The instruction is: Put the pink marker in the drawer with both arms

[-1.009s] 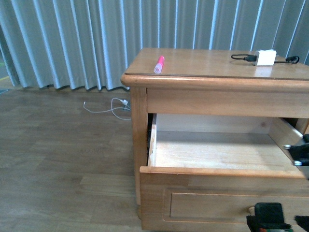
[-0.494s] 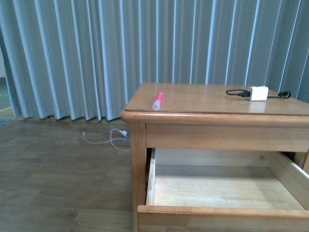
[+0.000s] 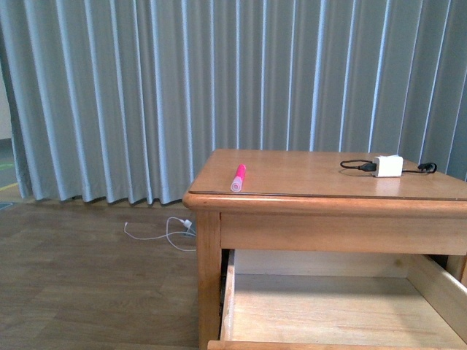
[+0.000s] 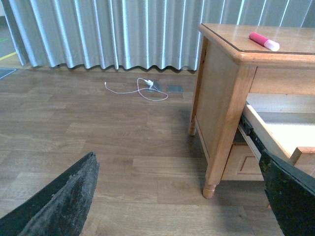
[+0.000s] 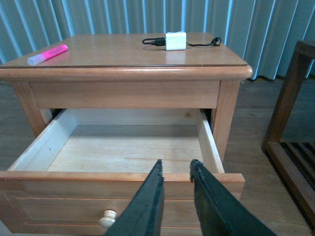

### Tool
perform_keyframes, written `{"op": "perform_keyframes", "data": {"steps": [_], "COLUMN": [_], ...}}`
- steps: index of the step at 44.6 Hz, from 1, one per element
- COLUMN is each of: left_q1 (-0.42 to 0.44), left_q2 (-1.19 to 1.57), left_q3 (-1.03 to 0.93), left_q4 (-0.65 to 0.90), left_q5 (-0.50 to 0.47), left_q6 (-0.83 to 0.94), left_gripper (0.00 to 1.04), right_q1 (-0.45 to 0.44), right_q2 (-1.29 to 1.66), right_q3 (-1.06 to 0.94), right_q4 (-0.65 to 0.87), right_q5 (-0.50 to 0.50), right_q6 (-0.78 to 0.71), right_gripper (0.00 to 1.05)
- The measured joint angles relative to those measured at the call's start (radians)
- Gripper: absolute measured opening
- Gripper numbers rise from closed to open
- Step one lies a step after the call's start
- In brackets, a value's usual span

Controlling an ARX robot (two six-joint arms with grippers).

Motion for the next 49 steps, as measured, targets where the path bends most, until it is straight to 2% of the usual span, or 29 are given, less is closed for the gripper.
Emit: {"op": "perform_keyframes", "data": {"steps": [6, 19, 21, 32, 34, 38, 40, 49], "left_q1": [0.0, 0.0, 0.0, 0.0, 0.0, 0.0, 0.0, 0.0], "left_q2": [0.0, 0.0, 0.0, 0.0, 0.0, 0.0, 0.0, 0.0], "left_q3": [0.0, 0.0, 0.0, 0.0, 0.0, 0.0, 0.0, 0.0], "left_q4": [0.0, 0.0, 0.0, 0.0, 0.0, 0.0, 0.0, 0.0], "left_q5": [0.0, 0.0, 0.0, 0.0, 0.0, 0.0, 0.0, 0.0], "left_q6": [0.0, 0.0, 0.0, 0.0, 0.0, 0.0, 0.0, 0.0], "left_gripper": [0.99, 0.99, 0.99, 0.99, 0.99, 0.99, 0.99, 0.99], "right_q1": [-0.056, -0.06, -0.06, -0.06, -0.06, -0.06, -0.06, -0.06], "right_q2": [-0.051, -0.163, -0.172, -0.176, -0.176, -0.175, -0.175, -0.176], "right_q3": [-0.012, -0.058, -0.058, -0.058, -0.058, -0.058, -0.058, -0.058], "right_q4": [-0.029, -0.087, -0.093, -0.094, -0.094, -0.094, -0.094, -0.094], "right_q5": [-0.029, -0.035, -0.036, -0.036, -0.036, -0.036, -0.036, -0.036], "right_q6": [-0.006, -0.007, -0.008, -0.008, -0.008, -0.008, -0.007, -0.008], "right_gripper": [0.01, 0.01, 0.08, 0.67, 0.74, 0.95, 0.98, 0.96]}}
